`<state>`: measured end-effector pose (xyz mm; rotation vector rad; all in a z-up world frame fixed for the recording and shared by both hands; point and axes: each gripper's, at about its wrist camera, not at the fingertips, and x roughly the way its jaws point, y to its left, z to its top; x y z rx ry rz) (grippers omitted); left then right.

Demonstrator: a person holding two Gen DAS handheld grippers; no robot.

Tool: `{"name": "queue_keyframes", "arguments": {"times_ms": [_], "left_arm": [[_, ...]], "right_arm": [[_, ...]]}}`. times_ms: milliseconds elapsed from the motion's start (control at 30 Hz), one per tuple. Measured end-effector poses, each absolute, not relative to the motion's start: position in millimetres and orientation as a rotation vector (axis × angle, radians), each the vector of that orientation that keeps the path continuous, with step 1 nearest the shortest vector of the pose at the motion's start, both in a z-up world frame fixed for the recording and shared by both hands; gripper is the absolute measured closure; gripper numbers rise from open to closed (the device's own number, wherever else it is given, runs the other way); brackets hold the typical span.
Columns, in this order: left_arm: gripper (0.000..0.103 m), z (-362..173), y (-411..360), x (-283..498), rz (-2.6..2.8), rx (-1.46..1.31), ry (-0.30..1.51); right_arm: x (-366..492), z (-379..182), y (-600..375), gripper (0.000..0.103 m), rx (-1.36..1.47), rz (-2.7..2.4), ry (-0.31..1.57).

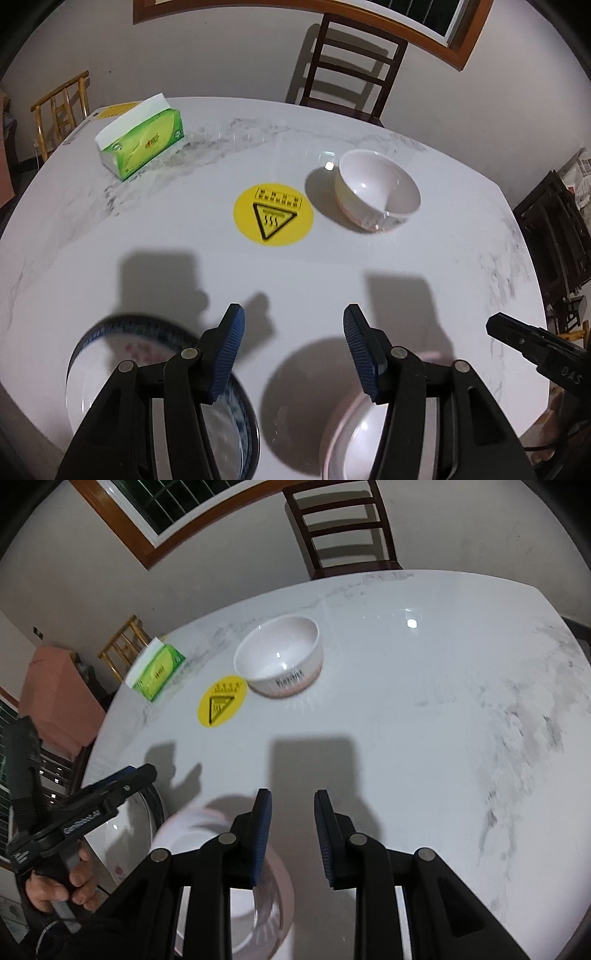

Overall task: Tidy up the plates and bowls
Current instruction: 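Move both tools toward the small white 'Rabbit' bowl, then close the left tool on the rim of the 'Rabbit' bowl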

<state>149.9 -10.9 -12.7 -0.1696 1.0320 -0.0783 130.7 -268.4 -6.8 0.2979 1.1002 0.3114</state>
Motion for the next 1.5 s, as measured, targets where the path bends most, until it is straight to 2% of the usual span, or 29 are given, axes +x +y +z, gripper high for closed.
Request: {"name": "queue_keyframes", "arguments": {"times_ms": [367, 733, 1067, 1233, 1300, 1433, 1467, 1500], "left_arm": [[0.051, -14.9, -16.4, 215.8, -0.187, -0.262, 1.022], [0.052, -28.8, -29.9, 287.1, -0.188, -0.341, 1.099], [0.053, -53.0, -41.2, 319.7, -0.158, -0.334, 1.146], [0.063, -65.5, -46.0, 326.6, -0.157, -0.336, 1.178], [0.074, -70.5, -46.1, 327.7, -0.156, -0.342, 1.192], [0.081, -76.5, -45.3, 325.9, -0.173, -0.373, 1.204], [0.087, -76.5, -46.2, 325.3, -0.187, -0.381, 1.202], [0.088, -75.9, -48.2, 324.0, -0.193, -0.377, 1.205]], "right_arm": [[200.6, -7.0, -280.4, 0.079, 0.35, 0.319, 1.035], [267.4, -18.0, -273.2, 0.079, 0.332, 0.304, 1.077], [316.7, -42.8, -250.9, 0.079, 0.312, 0.282, 1.145], [322.5, -56.9, -243.5, 0.079, 0.294, 0.273, 1.175], [323.8, -61.3, -241.3, 0.079, 0.291, 0.268, 1.183], [323.8, -68.3, -238.6, 0.081, 0.308, 0.272, 1.191], [323.3, -69.8, -237.5, 0.083, 0.312, 0.28, 1.196], [322.7, -69.9, -236.9, 0.083, 0.308, 0.279, 1.197]]}}
